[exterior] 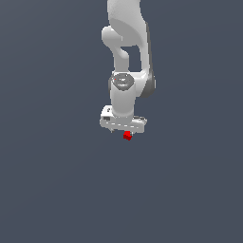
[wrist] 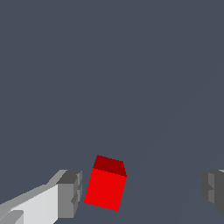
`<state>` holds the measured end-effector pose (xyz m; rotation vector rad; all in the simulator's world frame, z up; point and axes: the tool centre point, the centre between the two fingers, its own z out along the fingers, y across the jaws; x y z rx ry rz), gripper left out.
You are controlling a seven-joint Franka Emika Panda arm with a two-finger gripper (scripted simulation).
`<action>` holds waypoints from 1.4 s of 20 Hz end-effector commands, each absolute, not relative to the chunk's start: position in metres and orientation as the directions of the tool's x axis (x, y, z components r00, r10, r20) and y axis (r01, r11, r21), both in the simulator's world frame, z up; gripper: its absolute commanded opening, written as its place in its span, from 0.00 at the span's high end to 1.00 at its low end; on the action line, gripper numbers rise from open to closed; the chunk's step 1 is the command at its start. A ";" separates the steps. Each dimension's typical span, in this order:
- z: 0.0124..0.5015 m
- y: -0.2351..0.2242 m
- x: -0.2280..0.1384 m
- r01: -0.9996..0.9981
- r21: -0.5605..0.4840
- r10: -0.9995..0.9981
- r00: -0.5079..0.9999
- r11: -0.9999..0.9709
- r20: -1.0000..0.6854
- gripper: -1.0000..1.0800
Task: Pick up the red cube and move it to a goal position.
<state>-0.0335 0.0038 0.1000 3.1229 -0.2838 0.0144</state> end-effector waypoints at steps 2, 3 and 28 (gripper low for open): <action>0.076 0.012 -0.046 -0.255 0.004 -0.255 0.967 -0.967 0.007 0.04; 0.070 0.015 -0.049 -0.274 0.004 -0.274 0.962 -0.962 0.006 0.04; 0.020 0.037 -0.069 -0.423 0.001 -0.423 0.906 -0.906 0.000 1.00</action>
